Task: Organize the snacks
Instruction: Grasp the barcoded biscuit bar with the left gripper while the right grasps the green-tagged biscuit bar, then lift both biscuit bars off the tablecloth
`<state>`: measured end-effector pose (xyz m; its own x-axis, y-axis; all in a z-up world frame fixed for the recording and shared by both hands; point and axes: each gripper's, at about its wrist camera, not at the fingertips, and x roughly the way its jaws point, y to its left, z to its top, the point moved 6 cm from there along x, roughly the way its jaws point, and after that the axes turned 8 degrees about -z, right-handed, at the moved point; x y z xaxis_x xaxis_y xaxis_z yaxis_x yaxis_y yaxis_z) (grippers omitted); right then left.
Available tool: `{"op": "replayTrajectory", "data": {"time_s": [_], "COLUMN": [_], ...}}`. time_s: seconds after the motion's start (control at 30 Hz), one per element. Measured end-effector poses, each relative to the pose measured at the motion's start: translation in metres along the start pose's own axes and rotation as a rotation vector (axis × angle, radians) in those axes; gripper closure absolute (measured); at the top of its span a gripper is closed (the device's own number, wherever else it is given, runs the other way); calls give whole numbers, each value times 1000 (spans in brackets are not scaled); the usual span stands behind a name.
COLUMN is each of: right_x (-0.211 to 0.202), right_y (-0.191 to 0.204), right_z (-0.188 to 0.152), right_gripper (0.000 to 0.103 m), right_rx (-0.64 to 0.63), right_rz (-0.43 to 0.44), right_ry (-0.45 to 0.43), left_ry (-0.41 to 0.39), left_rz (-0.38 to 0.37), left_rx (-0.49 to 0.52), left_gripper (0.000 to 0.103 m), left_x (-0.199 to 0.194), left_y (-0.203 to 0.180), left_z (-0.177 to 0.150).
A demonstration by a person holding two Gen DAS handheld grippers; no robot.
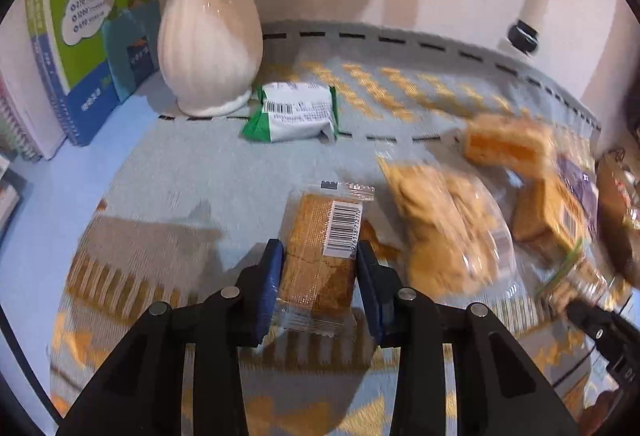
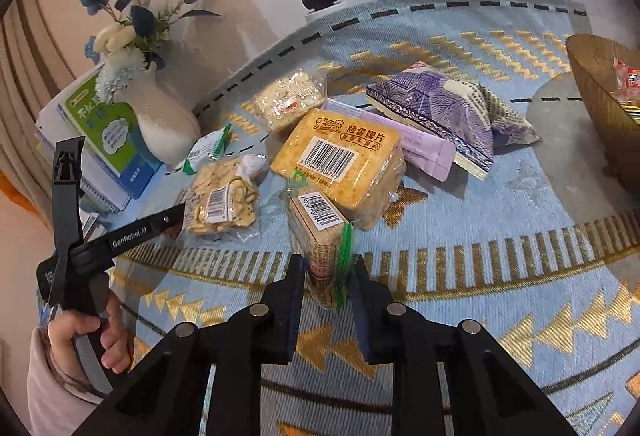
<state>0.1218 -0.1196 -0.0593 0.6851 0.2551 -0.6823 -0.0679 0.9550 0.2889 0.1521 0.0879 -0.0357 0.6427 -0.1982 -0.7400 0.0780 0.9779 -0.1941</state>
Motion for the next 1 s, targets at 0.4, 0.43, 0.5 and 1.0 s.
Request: {"op": "replayTrajectory", "data": {"time_s": [0.4, 0.43, 0.5, 1.0], "right_x": [-18, -14, -1, 6], "right_y": [-11, -9, -5, -10], "right_z": [-9, -8, -5, -1], "right_gripper": [83, 83, 83, 69], "right_rx": [-181, -198, -218, -120], "right_rz": [-17, -8, 1, 79], "right_ry": [9, 20, 57, 84], "left_ry": [4, 4, 6, 14], "left_rz": [-74, -74, -84, -73], "left_rx": [2, 2, 8, 41], "left_gripper": [69, 68, 61, 44], "left_x": [-23, -23, -23, -12], "left_y": [-30, -30, -32, -37], "left_z": [-40, -40, -40, -36]}}
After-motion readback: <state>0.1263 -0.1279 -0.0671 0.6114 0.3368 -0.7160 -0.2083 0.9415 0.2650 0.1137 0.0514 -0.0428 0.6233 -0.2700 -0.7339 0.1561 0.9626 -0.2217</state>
